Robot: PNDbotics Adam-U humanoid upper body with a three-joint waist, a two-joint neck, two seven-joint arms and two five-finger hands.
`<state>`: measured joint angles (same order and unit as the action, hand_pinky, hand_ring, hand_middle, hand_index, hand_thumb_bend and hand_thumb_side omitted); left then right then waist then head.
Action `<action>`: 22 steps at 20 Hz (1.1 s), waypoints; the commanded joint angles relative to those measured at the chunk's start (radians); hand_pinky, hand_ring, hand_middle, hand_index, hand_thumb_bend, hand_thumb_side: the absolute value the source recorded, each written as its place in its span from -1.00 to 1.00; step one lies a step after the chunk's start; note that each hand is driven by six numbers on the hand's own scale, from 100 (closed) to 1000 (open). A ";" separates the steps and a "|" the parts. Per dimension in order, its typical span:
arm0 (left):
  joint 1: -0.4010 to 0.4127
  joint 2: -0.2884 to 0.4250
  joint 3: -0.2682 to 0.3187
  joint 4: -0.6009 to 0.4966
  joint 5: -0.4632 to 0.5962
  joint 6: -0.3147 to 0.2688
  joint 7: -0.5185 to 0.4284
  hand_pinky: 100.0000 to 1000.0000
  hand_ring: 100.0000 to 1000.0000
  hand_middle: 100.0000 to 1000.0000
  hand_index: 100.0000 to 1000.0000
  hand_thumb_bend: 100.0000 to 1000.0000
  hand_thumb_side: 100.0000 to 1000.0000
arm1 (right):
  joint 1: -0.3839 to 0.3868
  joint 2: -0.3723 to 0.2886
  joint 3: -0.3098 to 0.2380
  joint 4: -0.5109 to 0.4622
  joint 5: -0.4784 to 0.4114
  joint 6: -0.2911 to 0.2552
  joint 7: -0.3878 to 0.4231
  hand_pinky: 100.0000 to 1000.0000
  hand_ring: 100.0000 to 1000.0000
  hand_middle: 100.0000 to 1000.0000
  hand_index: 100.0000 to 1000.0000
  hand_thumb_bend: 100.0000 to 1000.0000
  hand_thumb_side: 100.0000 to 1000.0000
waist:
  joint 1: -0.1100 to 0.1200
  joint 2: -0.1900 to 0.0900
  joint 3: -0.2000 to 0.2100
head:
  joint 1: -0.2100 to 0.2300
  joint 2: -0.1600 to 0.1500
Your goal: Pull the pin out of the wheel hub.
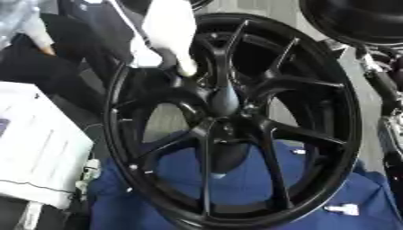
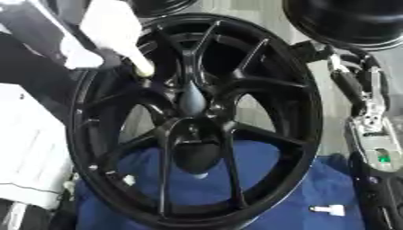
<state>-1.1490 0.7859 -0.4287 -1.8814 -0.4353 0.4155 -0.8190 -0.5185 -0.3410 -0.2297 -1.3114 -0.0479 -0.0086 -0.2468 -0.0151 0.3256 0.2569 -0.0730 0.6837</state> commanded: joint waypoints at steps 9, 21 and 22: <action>0.279 0.295 0.264 0.098 0.029 0.121 0.134 0.30 -0.22 -0.45 -0.33 -0.83 -1.00 | -0.030 -0.050 -0.015 -0.023 0.001 -0.004 -0.011 0.73 0.37 0.38 0.66 -0.22 -0.24 | -0.007 -0.028 0.015 | -0.025 -0.009; 0.490 0.304 0.335 0.347 0.131 0.136 0.271 0.60 0.44 0.32 0.41 -0.28 -0.50 | -0.045 -0.047 -0.026 -0.030 -0.010 -0.008 -0.028 0.73 0.37 0.38 0.66 -0.22 -0.25 | -0.030 -0.032 0.005 | -0.012 -0.005; 0.495 0.301 0.335 0.353 0.138 0.127 0.271 0.66 0.55 0.48 0.56 -0.08 -0.19 | -0.046 -0.047 -0.026 -0.030 -0.011 -0.009 -0.028 0.73 0.37 0.38 0.66 -0.22 -0.25 | -0.031 -0.033 0.004 | -0.016 -0.004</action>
<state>-0.6456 1.0623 -0.1197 -1.5342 -0.3093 0.5472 -0.5502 -0.5468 -0.3581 -0.2474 -1.3184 -0.0552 -0.0160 -0.2707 -0.0522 0.3230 0.2608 -0.0825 0.6836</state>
